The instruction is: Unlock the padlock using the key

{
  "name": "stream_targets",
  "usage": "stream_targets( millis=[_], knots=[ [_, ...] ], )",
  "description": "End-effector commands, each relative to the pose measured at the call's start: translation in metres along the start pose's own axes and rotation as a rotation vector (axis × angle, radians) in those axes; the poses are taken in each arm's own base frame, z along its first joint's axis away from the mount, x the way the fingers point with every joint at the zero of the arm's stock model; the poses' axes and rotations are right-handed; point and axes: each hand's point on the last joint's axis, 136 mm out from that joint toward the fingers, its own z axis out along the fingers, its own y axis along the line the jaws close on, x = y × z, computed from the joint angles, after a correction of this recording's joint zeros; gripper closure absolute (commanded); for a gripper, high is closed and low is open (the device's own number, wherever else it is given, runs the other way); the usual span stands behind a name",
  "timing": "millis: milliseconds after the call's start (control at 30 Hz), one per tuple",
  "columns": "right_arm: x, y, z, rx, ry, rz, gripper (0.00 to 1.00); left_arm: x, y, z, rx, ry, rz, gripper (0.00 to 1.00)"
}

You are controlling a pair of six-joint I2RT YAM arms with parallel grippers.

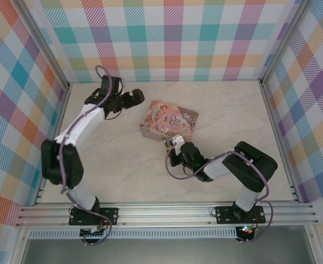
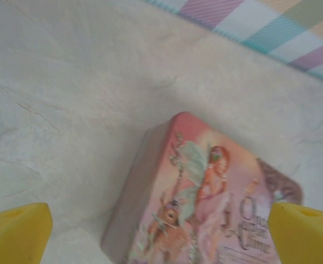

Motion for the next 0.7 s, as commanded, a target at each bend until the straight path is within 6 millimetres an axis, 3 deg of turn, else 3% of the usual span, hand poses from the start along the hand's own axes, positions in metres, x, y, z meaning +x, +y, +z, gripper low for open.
stream_targets(
  millis=[0, 300, 467, 667],
  knots=[
    [-0.011, 0.005, 0.003, -0.027, -0.025, 0.034, 1.00, 0.011, -0.014, 0.032, 0.123, 0.094, 0.100, 0.00],
    [-0.008, 0.005, 0.005, -0.025, -0.010, 0.049, 1.00, 0.023, -0.030, 0.093, 0.259, 0.217, 0.070, 0.05],
    [-0.007, 0.005, 0.005, -0.028, 0.002, 0.066, 1.00, 0.040, -0.015, 0.121, 0.201, 0.276, 0.063, 0.12],
    [-0.004, 0.002, 0.004, -0.019, 0.016, 0.078, 1.00, 0.057, 0.011, 0.131, 0.105, 0.308, 0.066, 0.20]
  ],
)
